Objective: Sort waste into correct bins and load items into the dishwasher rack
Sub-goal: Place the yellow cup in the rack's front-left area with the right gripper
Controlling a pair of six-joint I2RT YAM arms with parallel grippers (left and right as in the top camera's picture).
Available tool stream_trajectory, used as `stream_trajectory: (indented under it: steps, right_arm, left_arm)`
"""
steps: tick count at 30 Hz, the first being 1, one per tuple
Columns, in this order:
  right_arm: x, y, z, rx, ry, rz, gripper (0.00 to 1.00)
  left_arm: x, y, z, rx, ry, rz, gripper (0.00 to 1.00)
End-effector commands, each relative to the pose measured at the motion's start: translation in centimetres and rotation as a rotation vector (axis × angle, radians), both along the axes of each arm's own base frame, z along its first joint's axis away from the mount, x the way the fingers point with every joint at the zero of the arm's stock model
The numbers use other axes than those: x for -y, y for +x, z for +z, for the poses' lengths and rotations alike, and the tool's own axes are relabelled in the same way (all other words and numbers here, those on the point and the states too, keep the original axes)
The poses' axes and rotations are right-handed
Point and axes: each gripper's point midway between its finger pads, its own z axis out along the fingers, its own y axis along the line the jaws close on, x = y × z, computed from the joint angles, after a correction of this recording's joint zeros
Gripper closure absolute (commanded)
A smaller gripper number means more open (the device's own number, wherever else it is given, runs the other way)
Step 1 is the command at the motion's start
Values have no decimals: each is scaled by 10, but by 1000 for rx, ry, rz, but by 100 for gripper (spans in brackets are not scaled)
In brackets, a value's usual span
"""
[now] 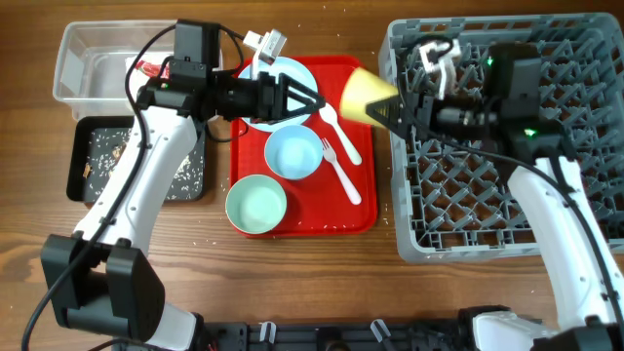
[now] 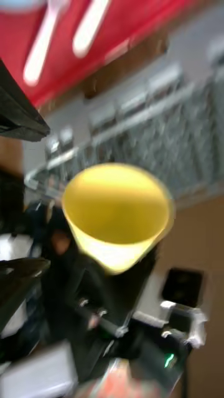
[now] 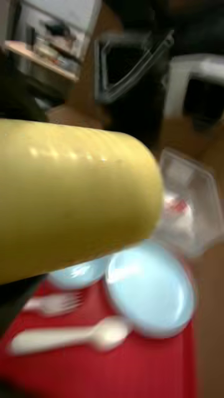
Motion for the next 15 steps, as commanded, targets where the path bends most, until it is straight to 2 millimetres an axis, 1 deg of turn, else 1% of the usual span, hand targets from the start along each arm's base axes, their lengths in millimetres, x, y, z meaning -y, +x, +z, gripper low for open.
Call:
stream_trajectory:
  steps: [1,3,4,5,6,7,9,11,12,13,14,15]
  right_arm:
    - [50,-9,-7,-22,-257,-271,52]
    - [76,-35,-8,-95,-363,-389,52]
    - [91,-55,-8,-146,-428,-442,52]
    - [99,-67,-8,-185,-460,-475,52]
    - [107,-89,-8,-251,-502,-496,52]
    - [109,-102,-9,-299,-525,-492,52]
    - [121,-125,-18,-421,-584,-538,52]
    - [138,-153,-31,-559,-682,-593,52]
    - [143,-163,-35,-613,-717,-603,52]
    - [143,-168,-39,-643,-731,-590,52]
    - [143,-168,-43,-655,-736,-588,52]
    - [143,-171,-52,-691,-752,-576,52]
  left_arm:
    - [-24,31,-32,39,247,202,39]
    - [-31,33,-42,23,305,239,40]
    - [-34,32,-47,13,331,247,40]
    - [-37,32,-51,2,352,257,41]
    - [-41,32,-55,-9,381,271,41]
    - [-46,32,-61,-17,416,291,43]
    - [-51,33,-65,-21,454,314,44]
    - [-58,34,-68,-21,496,340,44]
    - [-61,34,-69,-22,511,349,44]
    - [-66,34,-71,-21,542,369,44]
    - [-70,35,-72,-17,563,384,44]
    - [-76,35,-72,-8,595,408,43]
